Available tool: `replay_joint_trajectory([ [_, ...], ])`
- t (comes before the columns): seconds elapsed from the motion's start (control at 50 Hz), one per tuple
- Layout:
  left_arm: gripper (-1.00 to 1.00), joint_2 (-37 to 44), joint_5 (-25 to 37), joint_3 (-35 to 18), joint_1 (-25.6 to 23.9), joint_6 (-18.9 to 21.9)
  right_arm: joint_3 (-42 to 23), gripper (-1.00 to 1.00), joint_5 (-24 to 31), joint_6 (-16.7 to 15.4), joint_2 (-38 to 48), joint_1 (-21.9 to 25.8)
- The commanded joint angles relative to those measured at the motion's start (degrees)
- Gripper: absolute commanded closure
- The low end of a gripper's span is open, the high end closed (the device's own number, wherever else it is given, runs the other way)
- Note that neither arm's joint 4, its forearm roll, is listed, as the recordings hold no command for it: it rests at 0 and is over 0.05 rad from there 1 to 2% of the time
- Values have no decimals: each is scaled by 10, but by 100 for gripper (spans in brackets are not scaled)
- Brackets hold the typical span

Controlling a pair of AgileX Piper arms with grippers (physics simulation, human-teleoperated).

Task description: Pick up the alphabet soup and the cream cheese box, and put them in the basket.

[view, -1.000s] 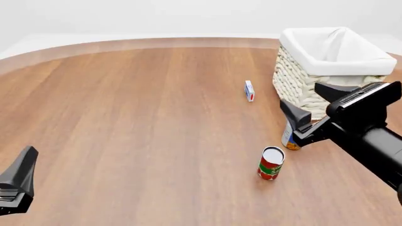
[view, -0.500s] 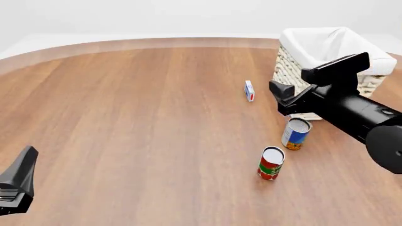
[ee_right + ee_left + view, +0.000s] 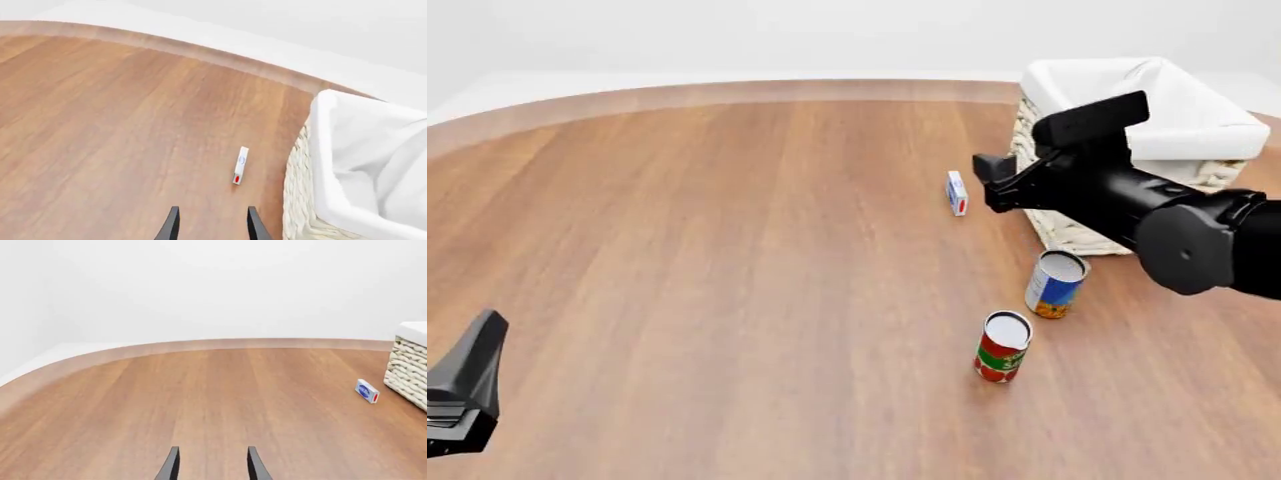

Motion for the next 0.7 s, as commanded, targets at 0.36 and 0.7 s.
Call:
replay_joint_trajectory([
  [0.36,-100,0,0,0,0,0,-102,-100,-15,16,132,-14],
  [0.7,-100,0,0,0,0,0,-155,-100,-15,28,187,-22],
])
